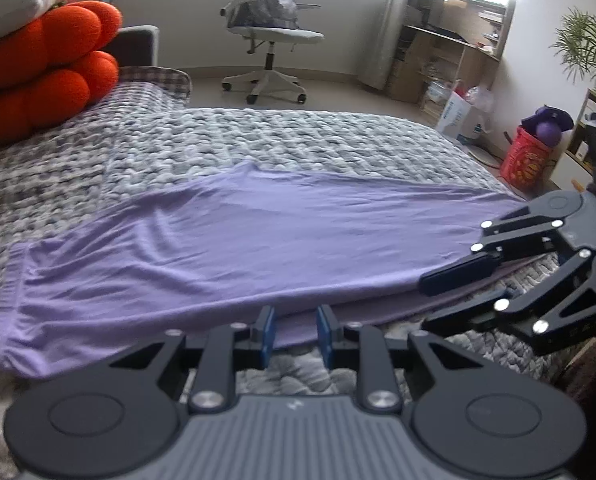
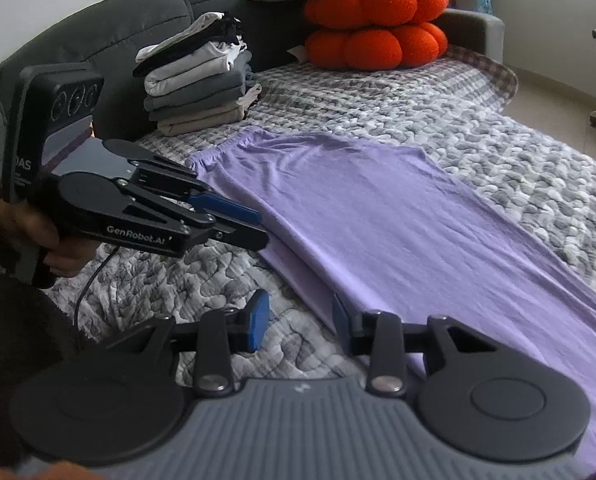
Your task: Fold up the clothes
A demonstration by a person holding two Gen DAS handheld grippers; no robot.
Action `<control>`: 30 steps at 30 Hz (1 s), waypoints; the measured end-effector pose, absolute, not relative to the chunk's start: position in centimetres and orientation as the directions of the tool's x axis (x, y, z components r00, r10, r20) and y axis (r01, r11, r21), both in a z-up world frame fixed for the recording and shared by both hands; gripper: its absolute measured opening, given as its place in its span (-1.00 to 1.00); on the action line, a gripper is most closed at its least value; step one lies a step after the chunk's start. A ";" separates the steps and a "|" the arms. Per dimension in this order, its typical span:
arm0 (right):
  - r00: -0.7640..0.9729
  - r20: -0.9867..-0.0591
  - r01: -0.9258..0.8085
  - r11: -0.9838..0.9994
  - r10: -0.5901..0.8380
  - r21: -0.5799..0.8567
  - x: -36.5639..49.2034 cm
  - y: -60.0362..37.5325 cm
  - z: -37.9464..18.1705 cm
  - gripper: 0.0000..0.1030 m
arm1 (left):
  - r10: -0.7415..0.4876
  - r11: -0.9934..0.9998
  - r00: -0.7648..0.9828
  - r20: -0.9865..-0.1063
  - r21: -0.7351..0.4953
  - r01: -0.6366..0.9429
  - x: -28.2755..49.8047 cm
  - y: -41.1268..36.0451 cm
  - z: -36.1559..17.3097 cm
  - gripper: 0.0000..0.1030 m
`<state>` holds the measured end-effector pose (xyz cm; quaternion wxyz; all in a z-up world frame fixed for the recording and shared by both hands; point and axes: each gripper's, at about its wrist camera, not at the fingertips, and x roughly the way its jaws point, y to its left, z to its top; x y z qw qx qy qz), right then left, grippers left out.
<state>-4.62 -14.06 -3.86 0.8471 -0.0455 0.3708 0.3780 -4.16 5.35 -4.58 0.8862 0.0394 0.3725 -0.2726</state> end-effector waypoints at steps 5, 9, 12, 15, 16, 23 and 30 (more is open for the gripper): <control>0.427 -0.666 -0.670 0.708 0.612 0.221 -3.7 -14.2 -4.4 -0.26 | -0.478 0.842 0.562 -0.675 -0.171 0.511 -3.3 5.3 -4.8 -0.55; 0.431 -0.668 -0.662 0.715 0.607 0.222 -2.9 -14.4 -4.7 -0.26 | -0.507 0.839 0.548 -0.666 -0.235 0.491 -2.5 5.8 -4.8 -0.54; 0.444 -0.670 -0.660 0.723 0.595 0.205 -2.5 -14.4 -4.8 -0.27 | -0.521 0.838 0.544 -0.657 -0.276 0.470 -1.8 6.1 -4.9 -0.54; 0.456 -0.681 -0.665 0.728 0.573 0.167 -2.2 -14.1 -5.1 -0.44 | -0.529 0.838 0.543 -0.652 -0.299 0.456 -1.4 6.2 -4.9 -0.54; 0.461 -0.686 -0.667 0.730 0.563 0.150 -2.2 -14.0 -5.3 -0.50 | -0.530 0.838 0.544 -0.651 -0.304 0.453 -1.3 6.2 -4.9 -0.54; 0.528 -0.696 -0.694 0.720 0.487 -0.022 -2.9 -12.9 -5.8 -0.98 | -0.532 0.840 0.546 -0.647 -0.326 0.433 -1.4 6.9 -4.8 -0.45; 0.520 -0.669 -0.668 0.741 0.531 0.068 -2.5 -14.1 -4.7 -1.00 | -0.509 0.860 0.585 -0.631 -0.356 0.365 -2.5 8.9 -4.0 -0.22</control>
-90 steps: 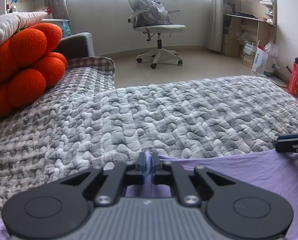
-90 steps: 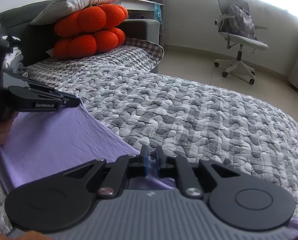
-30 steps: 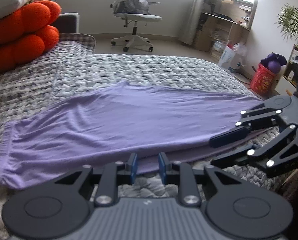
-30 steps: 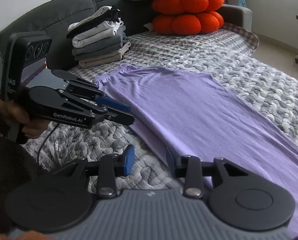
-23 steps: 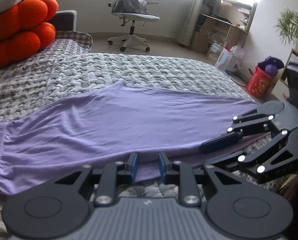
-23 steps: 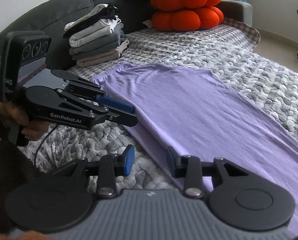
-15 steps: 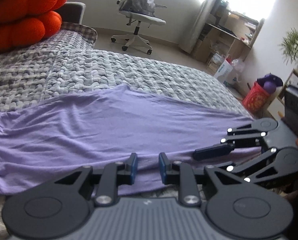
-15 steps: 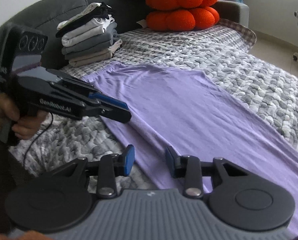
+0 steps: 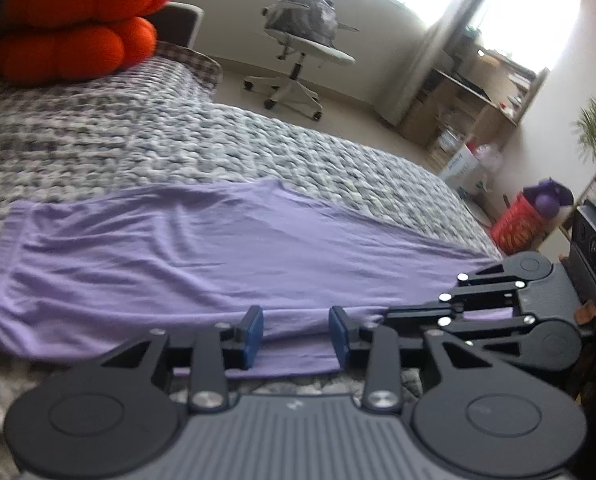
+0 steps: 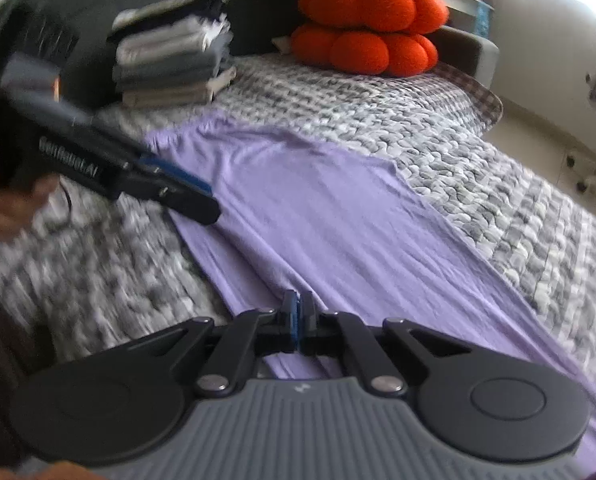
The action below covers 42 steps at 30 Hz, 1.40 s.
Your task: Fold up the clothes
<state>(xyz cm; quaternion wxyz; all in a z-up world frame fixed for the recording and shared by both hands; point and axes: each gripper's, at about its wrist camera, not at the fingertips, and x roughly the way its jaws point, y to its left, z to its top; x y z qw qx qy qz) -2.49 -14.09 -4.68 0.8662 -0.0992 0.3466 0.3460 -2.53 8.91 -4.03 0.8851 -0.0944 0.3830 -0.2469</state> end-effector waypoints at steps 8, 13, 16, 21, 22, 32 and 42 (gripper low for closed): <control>0.451 -0.620 -0.645 0.714 0.642 0.270 -2.5 -15.5 -3.4 -1.00 | -0.469 0.881 0.626 -0.623 -0.380 0.282 -3.5 11.5 -3.8 -0.17; 0.396 -0.618 -0.649 0.683 0.679 0.335 -2.6 -15.8 -3.5 -1.00 | -0.413 0.900 0.659 -0.629 -0.393 0.190 -3.6 13.8 -4.0 -0.17; 0.376 -0.610 -0.630 0.675 0.697 0.384 -2.4 -16.3 -3.7 -1.00 | -0.379 0.907 0.672 -0.636 -0.401 0.132 -3.6 15.1 -4.3 -0.17; 0.343 -0.608 -0.575 0.672 0.716 0.467 -1.6 -17.3 -4.5 -1.00 | -0.329 0.904 0.684 -0.651 -0.426 0.031 -3.6 17.1 -4.9 -0.17; 0.336 -0.622 -0.568 0.678 0.708 0.466 -1.5 -17.2 -4.7 -1.00 | -0.321 0.901 0.687 -0.652 -0.434 0.009 -3.5 17.5 -5.1 -0.17; 0.400 -0.653 -0.594 0.724 0.643 0.349 -2.1 -15.1 -4.1 -0.70 | -0.313 0.867 0.688 -0.655 -0.492 -0.074 -3.6 18.9 -5.7 -0.31; 0.361 -0.640 -0.687 0.657 0.678 0.309 -2.6 -11.8 -3.7 -0.70 | -0.345 0.829 0.667 -0.660 -0.548 -0.113 -3.6 19.5 -6.4 -0.62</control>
